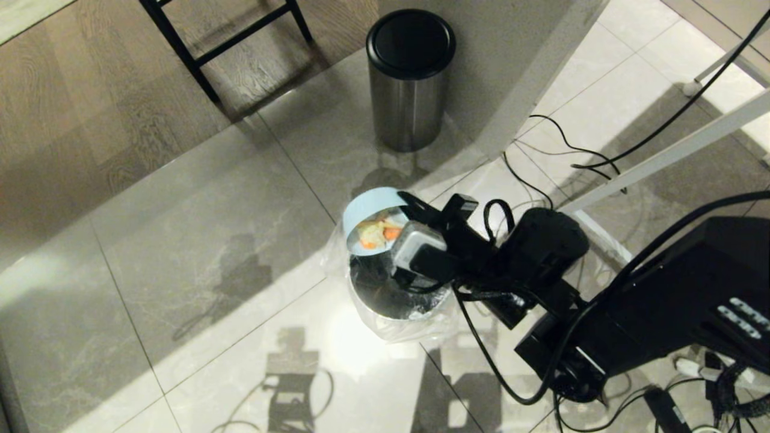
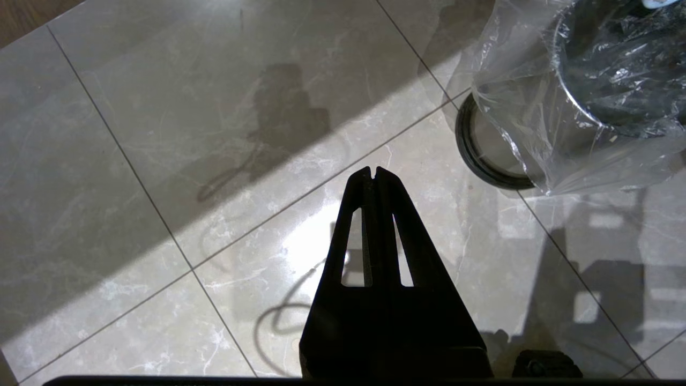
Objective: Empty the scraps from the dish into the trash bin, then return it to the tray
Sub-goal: Pour the leftover food from the bowl into the trash can
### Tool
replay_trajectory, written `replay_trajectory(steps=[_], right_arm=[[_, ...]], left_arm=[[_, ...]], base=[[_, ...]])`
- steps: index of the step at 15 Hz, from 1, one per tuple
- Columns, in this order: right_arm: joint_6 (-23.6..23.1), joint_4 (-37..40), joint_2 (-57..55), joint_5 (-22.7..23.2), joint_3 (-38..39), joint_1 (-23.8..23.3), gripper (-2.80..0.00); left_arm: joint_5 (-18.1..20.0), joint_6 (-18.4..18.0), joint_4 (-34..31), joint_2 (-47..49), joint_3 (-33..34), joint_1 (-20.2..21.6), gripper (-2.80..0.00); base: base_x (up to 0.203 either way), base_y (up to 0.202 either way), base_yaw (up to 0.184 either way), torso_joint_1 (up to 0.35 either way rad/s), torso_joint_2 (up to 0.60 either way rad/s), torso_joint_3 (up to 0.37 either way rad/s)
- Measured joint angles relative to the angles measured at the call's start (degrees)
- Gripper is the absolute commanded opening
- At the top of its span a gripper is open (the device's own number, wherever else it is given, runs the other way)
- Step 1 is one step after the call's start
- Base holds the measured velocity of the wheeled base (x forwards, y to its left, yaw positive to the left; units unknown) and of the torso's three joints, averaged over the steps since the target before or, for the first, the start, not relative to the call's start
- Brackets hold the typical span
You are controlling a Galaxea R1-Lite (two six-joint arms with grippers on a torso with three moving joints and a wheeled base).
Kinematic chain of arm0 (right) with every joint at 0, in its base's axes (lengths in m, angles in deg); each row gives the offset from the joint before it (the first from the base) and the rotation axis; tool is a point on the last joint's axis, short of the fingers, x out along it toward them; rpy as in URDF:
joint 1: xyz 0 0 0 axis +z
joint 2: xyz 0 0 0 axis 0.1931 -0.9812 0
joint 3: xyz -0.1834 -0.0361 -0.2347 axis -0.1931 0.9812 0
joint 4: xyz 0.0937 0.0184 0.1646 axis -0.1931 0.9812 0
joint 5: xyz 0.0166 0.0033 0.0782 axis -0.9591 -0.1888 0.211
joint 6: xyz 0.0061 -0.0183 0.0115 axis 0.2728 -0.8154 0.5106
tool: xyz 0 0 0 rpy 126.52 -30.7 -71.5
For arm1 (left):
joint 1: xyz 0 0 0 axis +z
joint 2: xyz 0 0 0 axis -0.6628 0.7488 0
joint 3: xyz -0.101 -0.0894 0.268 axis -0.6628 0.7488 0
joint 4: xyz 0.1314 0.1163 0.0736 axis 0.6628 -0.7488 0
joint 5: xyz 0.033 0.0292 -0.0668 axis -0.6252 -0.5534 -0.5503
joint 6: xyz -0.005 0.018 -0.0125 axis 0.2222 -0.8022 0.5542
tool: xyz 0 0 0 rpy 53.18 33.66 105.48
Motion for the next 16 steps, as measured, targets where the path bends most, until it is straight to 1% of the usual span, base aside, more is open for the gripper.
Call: replay_trajectory(steps=[6, 9, 10, 14, 16], right_arm=[[-0.8, 0.0, 0.5, 14.8, -0.2, -1.4, -2.80], [-2.2, 0.0, 1.0, 22.1, 0.0, -2.7, -2.80], [-2.2, 0.0, 1.2, 22.9, 0.1, -3.2, -2.80], [-1.9, 0.0, 1.5, 23.9, 0.0, -5.0, -2.80], [-1.5, 0.0, 1.4, 26.7, -0.1, -6.3, -2.80]], left_arm=[[0.0, 0.0, 0.0, 0.0, 0.0, 0.0, -2.80], [0.0, 0.0, 0.0, 0.0, 0.0, 0.0, -2.80], [0.0, 0.0, 0.0, 0.0, 0.0, 0.0, -2.80], [0.0, 0.0, 0.0, 0.0, 0.0, 0.0, -2.80], [0.0, 0.0, 0.0, 0.0, 0.0, 0.0, -2.80]], base=[[0.000, 0.000, 0.000, 0.000, 0.00, 0.000], [0.000, 0.000, 0.000, 0.000, 0.00, 0.000], [0.000, 0.000, 0.000, 0.000, 0.00, 0.000], [0.000, 0.000, 0.000, 0.000, 0.00, 0.000], [0.000, 0.000, 0.000, 0.000, 0.00, 0.000]])
